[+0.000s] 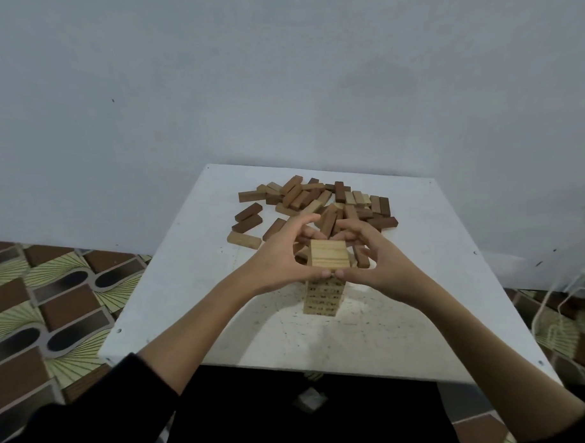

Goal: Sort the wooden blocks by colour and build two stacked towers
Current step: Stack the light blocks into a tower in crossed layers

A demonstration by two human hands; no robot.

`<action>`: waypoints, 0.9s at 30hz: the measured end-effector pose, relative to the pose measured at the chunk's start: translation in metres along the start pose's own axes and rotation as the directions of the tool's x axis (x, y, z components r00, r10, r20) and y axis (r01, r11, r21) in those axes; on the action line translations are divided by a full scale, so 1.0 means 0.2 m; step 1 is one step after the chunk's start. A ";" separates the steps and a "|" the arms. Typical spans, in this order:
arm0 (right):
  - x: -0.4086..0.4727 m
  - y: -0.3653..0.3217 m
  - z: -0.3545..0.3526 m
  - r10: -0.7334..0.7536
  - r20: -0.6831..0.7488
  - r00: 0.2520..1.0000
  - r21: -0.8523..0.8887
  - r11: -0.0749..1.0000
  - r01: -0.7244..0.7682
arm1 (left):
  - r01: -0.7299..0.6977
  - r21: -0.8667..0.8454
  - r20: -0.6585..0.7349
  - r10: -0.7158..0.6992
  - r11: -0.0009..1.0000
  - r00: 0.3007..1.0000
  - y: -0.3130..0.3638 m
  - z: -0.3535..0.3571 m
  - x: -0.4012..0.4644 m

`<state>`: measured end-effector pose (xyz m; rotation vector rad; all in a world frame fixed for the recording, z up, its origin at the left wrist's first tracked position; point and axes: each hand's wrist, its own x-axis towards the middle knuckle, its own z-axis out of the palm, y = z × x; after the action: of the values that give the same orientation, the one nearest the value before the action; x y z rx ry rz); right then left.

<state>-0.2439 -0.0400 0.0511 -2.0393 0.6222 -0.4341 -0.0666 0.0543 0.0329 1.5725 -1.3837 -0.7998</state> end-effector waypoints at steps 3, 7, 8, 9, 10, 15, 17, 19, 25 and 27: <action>0.00 0.00 0.00 0.003 0.009 1.000 0.014 1.000 -0.004 | -0.001 -0.009 0.015 0.001 1.000 1.000 -0.01 0.00 0.00; -0.01 0.00 0.00 -0.012 0.020 1.000 -0.002 1.000 0.012 | -0.008 0.005 0.015 0.008 1.000 1.000 -0.03 0.00 -0.01; -0.01 0.00 0.01 -0.019 0.020 1.000 -0.003 1.000 0.019 | -0.012 0.009 0.012 0.011 1.000 1.000 -0.03 0.00 -0.01; -0.01 0.01 0.01 -0.026 0.019 0.999 -0.005 1.000 0.027 | -0.016 0.011 0.008 0.016 1.000 1.000 -0.03 0.00 -0.02; -0.01 0.01 0.01 -0.033 0.016 0.999 -0.012 0.999 0.034 | -0.021 0.012 0.004 0.021 1.000 1.000 -0.03 0.00 -0.02; 0.00 0.02 0.02 -0.066 0.007 0.998 -0.085 0.994 0.066 | -0.034 0.008 -0.011 0.035 0.999 0.999 -0.02 0.01 -0.02; 0.01 0.02 0.03 -0.073 0.005 0.997 -0.098 0.993 0.074 | -0.035 0.005 -0.013 0.035 0.999 0.999 -0.02 0.01 -0.02; 0.01 0.03 0.03 -0.078 0.004 0.997 -0.102 0.992 0.078 | -0.034 0.005 -0.015 0.034 0.999 0.999 -0.03 0.01 -0.02; 0.01 0.04 0.03 -0.087 0.002 0.996 -0.103 0.991 0.086 | -0.035 -0.010 -0.014 0.035 0.999 0.999 -0.04 0.02 -0.02; 0.01 0.04 0.03 -0.084 0.006 0.996 -0.091 0.992 0.084 | -0.033 -0.016 -0.016 0.033 0.999 0.999 -0.04 0.02 -0.03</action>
<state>-0.2403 -0.0409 0.0420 -2.1589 0.5650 -0.4597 -0.0673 0.0586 0.0236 1.5369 -1.3854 -0.7754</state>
